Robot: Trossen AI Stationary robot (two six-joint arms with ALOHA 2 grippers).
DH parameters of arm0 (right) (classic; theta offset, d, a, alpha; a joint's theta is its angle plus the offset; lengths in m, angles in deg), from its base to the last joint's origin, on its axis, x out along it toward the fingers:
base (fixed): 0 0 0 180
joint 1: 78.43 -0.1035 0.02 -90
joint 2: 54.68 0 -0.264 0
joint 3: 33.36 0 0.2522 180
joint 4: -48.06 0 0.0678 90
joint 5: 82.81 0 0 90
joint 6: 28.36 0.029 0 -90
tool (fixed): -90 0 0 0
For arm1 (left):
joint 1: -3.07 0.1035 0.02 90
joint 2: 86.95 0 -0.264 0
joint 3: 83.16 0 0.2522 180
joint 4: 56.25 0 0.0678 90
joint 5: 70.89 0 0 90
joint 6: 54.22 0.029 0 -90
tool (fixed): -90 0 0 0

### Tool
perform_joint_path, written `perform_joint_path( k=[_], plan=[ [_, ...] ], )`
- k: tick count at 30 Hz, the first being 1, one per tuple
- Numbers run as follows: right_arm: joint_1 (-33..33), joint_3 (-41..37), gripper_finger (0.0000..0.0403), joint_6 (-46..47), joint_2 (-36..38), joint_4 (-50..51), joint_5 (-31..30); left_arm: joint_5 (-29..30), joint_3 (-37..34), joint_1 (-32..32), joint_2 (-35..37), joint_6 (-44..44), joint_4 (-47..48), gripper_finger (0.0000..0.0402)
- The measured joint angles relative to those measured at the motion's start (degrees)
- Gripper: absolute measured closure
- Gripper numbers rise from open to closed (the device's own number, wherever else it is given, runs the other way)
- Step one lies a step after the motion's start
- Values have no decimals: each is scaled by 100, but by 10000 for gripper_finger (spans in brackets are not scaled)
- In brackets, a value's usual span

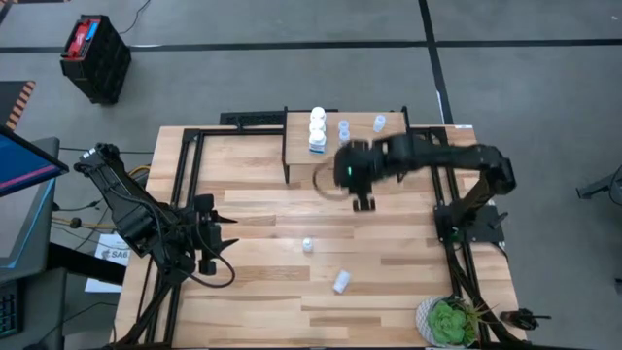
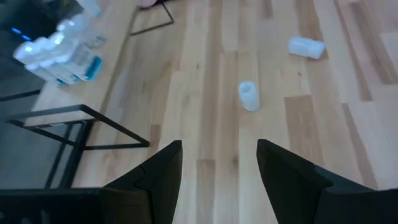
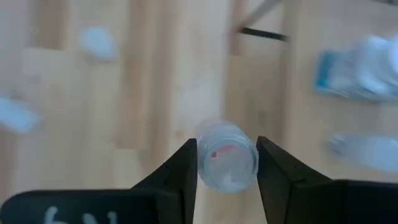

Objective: Pick and place medicine bottles onto shelf by color
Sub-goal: Put the transparent pill bottle on the shelf aligned with the other transparent bottle

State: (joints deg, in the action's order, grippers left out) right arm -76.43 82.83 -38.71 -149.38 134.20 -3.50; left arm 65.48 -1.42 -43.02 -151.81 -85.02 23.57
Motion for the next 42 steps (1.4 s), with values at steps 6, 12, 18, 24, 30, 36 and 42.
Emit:
perform_joint_path(
  k=[6, 12, 18, 24, 30, 36, 42],
  plan=[
    [1196, -4, 262, -588, -87, -82, 124, 232, 0, -1, 0, 13, 0, 207],
    [1962, 4, 263, -973, -296, -413, 1041, 248, 0, -1, 0, -32, -22, 207],
    [2375, -7, 260, -1125, -602, -432, 1166, 297, 0, -1, 2, -31, -42, 207],
    [2478, -4, 262, -1203, -783, -475, 1242, 306, 0, -1, 2, -11, -61, 207],
    [2413, -7, 258, -1204, -745, -708, 1237, 319, 0, 1, 2, 175, -60, 207],
    [2414, -7, 264, -1204, -735, -708, 1235, 317, 0, 1, 2, 166, -61, 207],
    [2410, -7, 227, -1074, -735, -711, 1232, 317, 0, 1, 2, 139, -61, 207]
  ],
)
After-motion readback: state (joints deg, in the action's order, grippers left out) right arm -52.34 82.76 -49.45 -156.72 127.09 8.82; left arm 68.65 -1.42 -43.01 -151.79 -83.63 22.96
